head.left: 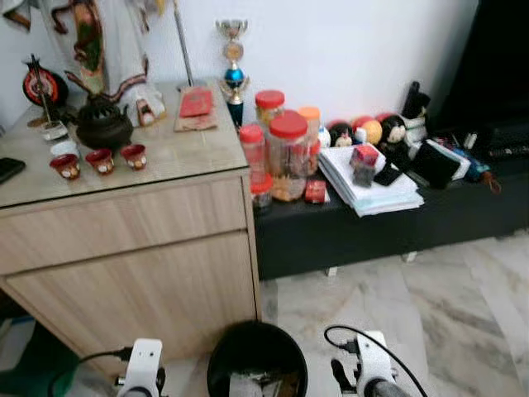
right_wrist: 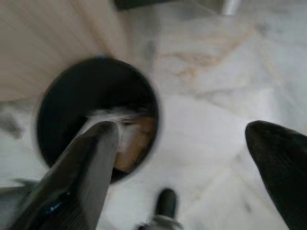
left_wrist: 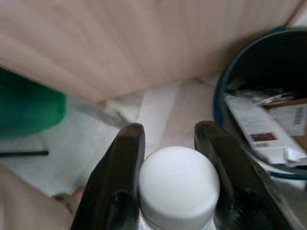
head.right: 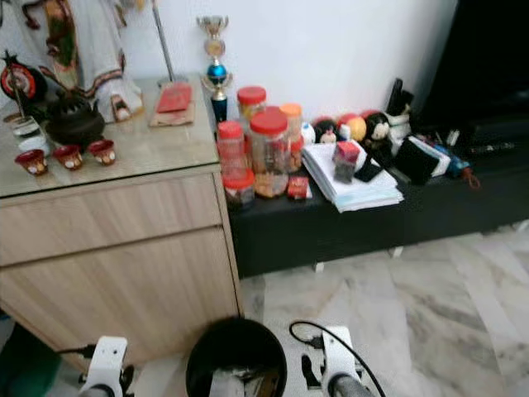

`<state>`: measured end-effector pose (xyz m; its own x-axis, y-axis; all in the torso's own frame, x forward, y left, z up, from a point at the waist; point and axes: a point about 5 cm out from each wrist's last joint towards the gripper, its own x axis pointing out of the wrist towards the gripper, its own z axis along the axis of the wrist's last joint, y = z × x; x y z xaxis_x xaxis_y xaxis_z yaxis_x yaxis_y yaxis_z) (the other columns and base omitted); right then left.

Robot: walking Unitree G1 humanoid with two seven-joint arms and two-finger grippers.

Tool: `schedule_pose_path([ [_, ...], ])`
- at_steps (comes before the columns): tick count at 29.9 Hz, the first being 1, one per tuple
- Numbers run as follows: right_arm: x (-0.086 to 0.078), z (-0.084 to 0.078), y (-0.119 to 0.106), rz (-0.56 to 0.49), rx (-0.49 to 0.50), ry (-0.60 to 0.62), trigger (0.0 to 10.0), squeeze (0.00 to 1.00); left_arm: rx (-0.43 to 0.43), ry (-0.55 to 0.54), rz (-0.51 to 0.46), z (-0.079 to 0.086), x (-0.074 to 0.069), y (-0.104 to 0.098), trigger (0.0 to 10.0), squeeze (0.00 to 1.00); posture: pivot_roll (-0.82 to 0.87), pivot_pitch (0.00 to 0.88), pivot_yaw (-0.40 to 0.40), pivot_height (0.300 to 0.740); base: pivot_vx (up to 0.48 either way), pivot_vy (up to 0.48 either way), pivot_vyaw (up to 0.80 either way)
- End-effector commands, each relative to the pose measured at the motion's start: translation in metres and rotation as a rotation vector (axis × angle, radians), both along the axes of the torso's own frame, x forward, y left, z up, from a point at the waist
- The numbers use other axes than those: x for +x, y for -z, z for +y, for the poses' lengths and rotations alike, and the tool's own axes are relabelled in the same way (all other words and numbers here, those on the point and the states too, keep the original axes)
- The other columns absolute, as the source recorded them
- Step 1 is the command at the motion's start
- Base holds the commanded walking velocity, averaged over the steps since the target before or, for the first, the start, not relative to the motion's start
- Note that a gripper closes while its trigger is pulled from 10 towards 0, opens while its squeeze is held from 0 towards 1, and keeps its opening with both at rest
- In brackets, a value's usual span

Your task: Picking trash to rubbish bin

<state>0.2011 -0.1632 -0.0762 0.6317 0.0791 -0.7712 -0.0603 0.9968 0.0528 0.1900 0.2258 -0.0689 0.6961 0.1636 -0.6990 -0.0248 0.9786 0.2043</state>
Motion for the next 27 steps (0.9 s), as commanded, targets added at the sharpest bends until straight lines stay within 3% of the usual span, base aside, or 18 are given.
schedule_pose_path([
  [1,0.008,0.007,-0.004,-0.026,0.015,-0.016,10.0,0.0,0.027,0.021,-0.036,0.005,0.008,-0.006,10.0,0.0,0.06,0.0,0.044,0.74,0.33,0.0,0.0],
  [3,0.009,0.007,-0.005,-0.034,0.018,-0.023,10.0,0.0,0.029,0.029,-0.057,0.004,0.012,-0.009,10.0,0.0,0.06,0.0,0.042,0.74,0.165,0.0,0.0],
  [5,0.02,0.012,-0.012,-0.075,0.011,-0.087,10.0,0.0,0.023,0.084,-0.138,-0.002,0.03,-0.02,10.0,0.0,0.07,0.0,0.036,0.74,0.0,0.0,0.0],
  [7,0.023,0.013,-0.014,-0.085,0.003,-0.112,10.0,0.0,0.022,0.104,-0.157,-0.005,0.036,-0.024,10.0,0.0,0.07,0.0,0.036,0.74,0.0,0.0,0.0],
  [11,0.036,0.02,-0.023,-0.134,0.021,-0.196,10.0,0.0,0.004,0.229,-0.261,-0.025,0.06,-0.041,10.0,0.0,0.07,0.0,0.031,0.74,0.0,0.0,0.0],
  [15,0.045,0.023,-0.03,-0.161,0.04,-0.234,10.0,0.0,-0.024,0.304,-0.326,-0.039,0.074,-0.052,10.0,0.0,0.07,0.0,0.031,0.74,0.0,0.0,0.0],
  [16,0.057,0.031,-0.04,-0.193,0.089,-0.309,10.0,0.0,-0.058,0.374,-0.383,-0.057,0.087,-0.064,10.0,0.0,0.07,0.0,0.031,0.74,0.0,0.0,0.0],
  [18,0.065,0.039,-0.049,-0.22,0.134,-0.377,10.0,0.0,-0.084,0.417,-0.435,-0.071,0.098,-0.074,10.0,0.0,0.06,0.0,0.026,0.74,0.0,0.0,0.0],
  [24,0.086,0.059,-0.075,-0.303,0.251,-0.579,10.0,0.0,-0.122,0.443,-0.6,-0.092,0.12,-0.104,10.0,0.0,0.04,0.0,0.024,0.74,0.0,0.0,0.0],
  [27,0.089,0.061,-0.08,-0.323,0.258,-0.605,10.0,0.0,-0.134,0.462,-0.623,-0.097,0.123,-0.109,10.0,0.0,0.04,0.0,0.025,0.74,0.0,0.0,0.0],
])
